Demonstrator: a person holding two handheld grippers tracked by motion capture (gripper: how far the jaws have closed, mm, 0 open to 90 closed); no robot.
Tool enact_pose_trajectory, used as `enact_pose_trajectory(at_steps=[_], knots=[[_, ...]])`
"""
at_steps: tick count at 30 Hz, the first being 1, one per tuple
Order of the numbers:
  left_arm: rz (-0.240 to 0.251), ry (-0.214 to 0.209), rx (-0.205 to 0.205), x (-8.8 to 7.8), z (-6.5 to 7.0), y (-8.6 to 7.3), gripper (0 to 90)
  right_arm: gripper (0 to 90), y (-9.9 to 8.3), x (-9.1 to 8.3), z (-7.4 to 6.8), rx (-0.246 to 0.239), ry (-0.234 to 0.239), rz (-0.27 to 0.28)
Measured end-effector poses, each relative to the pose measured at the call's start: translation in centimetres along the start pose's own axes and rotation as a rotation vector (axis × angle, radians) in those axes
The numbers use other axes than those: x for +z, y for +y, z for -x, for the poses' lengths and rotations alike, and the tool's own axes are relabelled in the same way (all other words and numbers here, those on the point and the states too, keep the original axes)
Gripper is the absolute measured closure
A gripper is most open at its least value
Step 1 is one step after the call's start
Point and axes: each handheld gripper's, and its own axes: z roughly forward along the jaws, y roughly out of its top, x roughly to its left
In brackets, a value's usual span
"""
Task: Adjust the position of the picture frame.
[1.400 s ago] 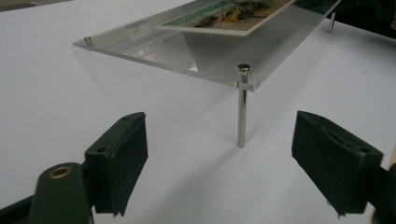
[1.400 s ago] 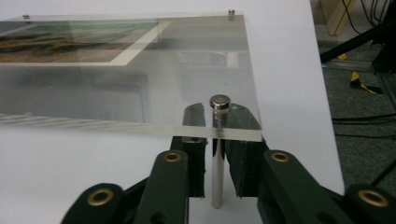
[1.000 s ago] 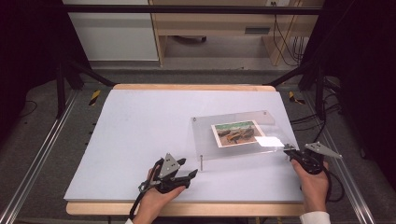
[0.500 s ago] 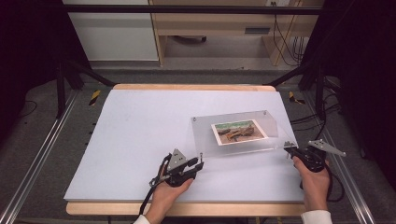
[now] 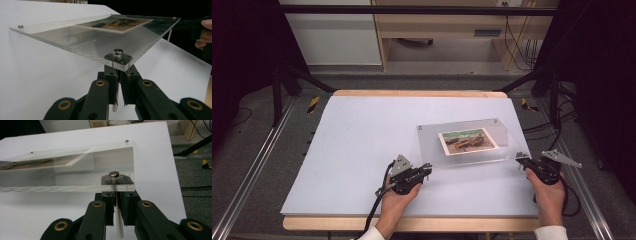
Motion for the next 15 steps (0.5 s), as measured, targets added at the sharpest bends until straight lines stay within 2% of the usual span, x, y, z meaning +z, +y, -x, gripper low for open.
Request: enact_pose_trajectory(at_steps=[4,8,12,15], knots=[[-0.007,0.0,-0.004,-0.04,-0.04,0.18,84.1,79.3,-0.07,0.12,0.03,-0.02,-0.001,0.012],[-0.008,0.005,-0.004,-0.12,0.03,0.45,84.2,75.6,0.05,0.11,-0.05,-0.042,-0.025,0.039],[-0.017,0.008,0.001,-0.15,0.04,0.69,84.2,81.7,0.28,0.23,-0.04,-0.076,-0.009,0.052],[-0.028,0.015,0.006,-0.14,0.09,0.96,84.1,83.9,0.35,0.27,-0.2,-0.084,-0.007,0.052]])
